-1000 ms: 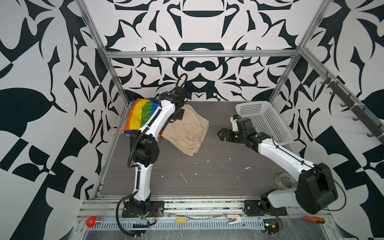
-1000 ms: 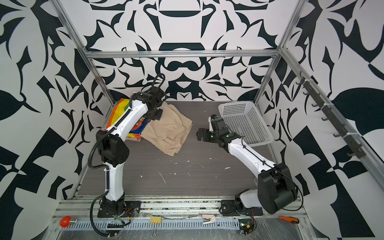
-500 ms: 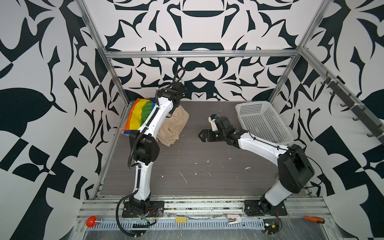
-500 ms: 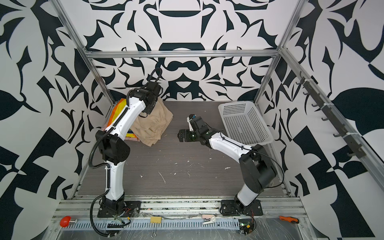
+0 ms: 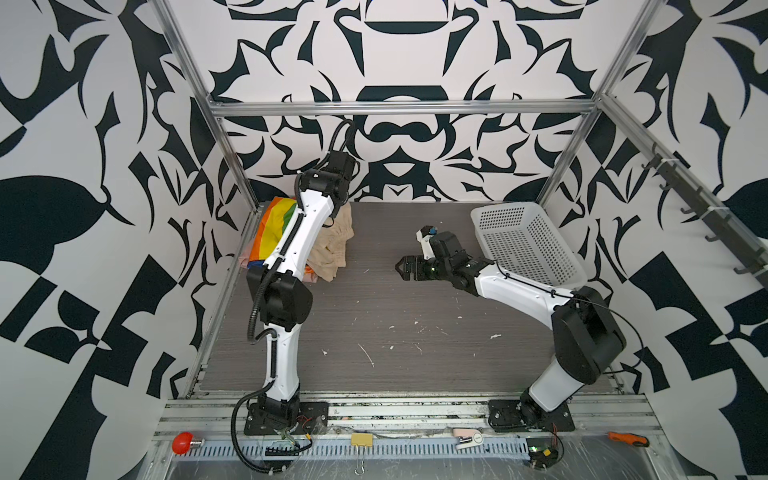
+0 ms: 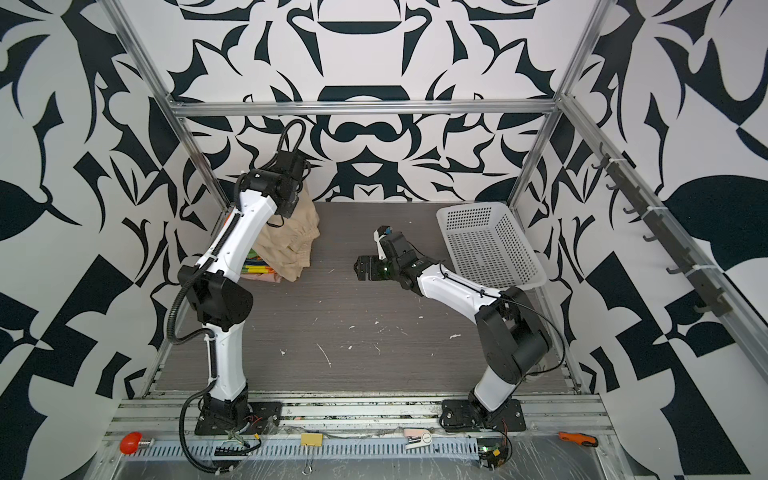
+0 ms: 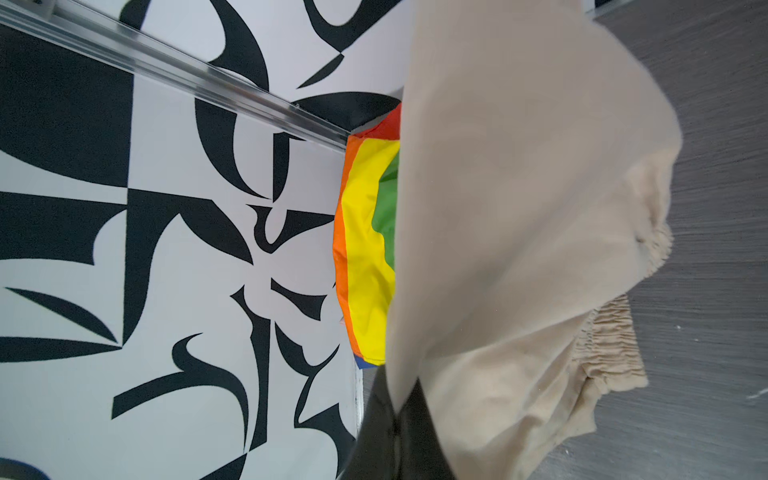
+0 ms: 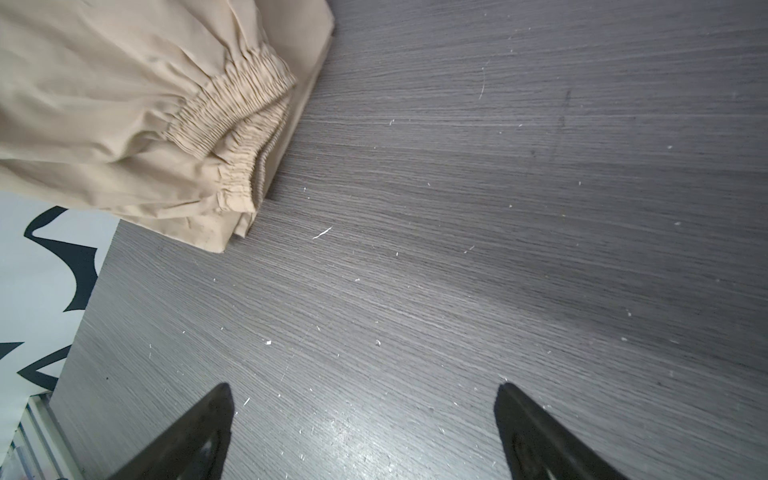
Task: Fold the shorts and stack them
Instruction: 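Place the folded beige shorts onto the rainbow shorts stack with the left gripper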
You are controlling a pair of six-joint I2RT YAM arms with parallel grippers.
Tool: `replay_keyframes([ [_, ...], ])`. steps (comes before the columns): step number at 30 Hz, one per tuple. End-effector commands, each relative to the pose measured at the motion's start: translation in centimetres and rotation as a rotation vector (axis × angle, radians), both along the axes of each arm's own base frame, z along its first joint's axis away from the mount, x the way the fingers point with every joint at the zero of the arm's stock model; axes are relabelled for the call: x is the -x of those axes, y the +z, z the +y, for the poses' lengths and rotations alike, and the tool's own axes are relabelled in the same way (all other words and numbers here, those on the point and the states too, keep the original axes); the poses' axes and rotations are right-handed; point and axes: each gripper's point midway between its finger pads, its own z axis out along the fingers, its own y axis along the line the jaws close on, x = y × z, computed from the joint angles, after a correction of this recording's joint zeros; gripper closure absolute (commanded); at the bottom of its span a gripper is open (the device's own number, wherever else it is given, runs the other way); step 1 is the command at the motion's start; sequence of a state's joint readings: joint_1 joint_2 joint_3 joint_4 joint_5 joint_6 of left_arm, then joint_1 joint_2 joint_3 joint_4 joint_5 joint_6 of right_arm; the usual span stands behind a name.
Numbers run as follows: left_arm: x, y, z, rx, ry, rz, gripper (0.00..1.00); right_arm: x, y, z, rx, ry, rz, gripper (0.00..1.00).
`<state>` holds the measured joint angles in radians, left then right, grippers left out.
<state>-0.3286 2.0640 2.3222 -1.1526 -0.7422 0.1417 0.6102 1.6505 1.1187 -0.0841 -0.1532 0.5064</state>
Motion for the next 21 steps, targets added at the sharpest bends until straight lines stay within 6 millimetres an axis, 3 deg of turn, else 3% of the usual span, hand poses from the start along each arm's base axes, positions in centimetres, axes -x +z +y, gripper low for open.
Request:
replay_keyframes([
  [1, 0.7, 3.8, 1.8, 0.109, 0.010, -0.104, 1.00, -0.2, 2.1, 0.3, -0.045, -0.004, -0.048, 0.00],
  [6, -0.5, 2.2, 4.2, 0.196, -0.014, -0.092, 1.00, -0.4, 1.9, 0.6, -0.066, -0.005, -0.039, 0.00],
  [15, -3.2, -4.0, 12.4, 0.375, 0.092, -0.017, 1.00, -0.5, 0.5, 2.1, -0.090, 0.021, 0.018, 0.00],
  [21, -5.1, -7.9, 16.2, 0.433, 0.154, 0.006, 1.00, -0.2, -1.3, 2.7, -0.076, 0.040, 0.065, 0.00],
])
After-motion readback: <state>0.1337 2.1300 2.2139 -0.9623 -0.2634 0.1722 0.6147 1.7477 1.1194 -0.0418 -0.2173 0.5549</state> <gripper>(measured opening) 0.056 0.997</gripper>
